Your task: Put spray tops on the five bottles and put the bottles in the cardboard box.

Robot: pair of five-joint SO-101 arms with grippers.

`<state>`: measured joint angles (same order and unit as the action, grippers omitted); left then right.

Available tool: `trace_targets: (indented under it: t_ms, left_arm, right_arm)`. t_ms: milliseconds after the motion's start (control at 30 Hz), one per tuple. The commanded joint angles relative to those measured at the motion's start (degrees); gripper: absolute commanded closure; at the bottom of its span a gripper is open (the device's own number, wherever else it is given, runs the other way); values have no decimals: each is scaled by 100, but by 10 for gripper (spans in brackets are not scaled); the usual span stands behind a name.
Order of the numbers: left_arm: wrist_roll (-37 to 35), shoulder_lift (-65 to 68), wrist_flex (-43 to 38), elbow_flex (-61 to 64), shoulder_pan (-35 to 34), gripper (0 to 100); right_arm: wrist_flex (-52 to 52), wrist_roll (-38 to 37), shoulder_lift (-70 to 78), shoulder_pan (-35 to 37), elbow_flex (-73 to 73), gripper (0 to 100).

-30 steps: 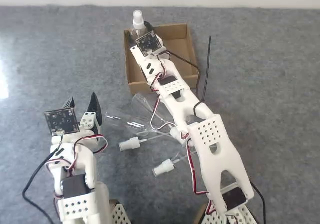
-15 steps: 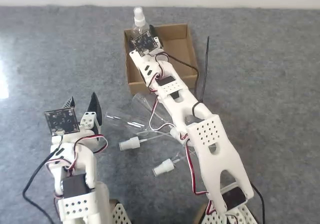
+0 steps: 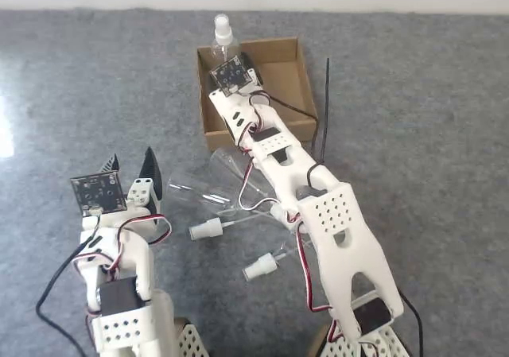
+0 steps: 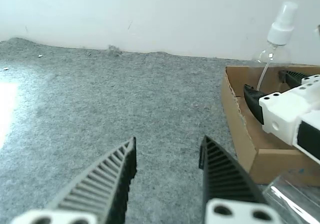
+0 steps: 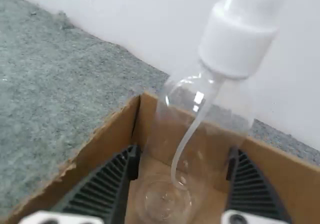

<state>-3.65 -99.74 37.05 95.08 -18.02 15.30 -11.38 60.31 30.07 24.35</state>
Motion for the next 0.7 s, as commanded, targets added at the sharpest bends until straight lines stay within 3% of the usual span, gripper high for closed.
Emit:
trace_targets:
  t_ms: [0,667]
  left_arm:
    - [44,-70,-132,-66,26,812]
    - [44,-70,-149,-66,18,812]
  right_arm:
    - [-66,167,-892,4,-149,764]
    - [-31,193,-2747,101,-2365,767]
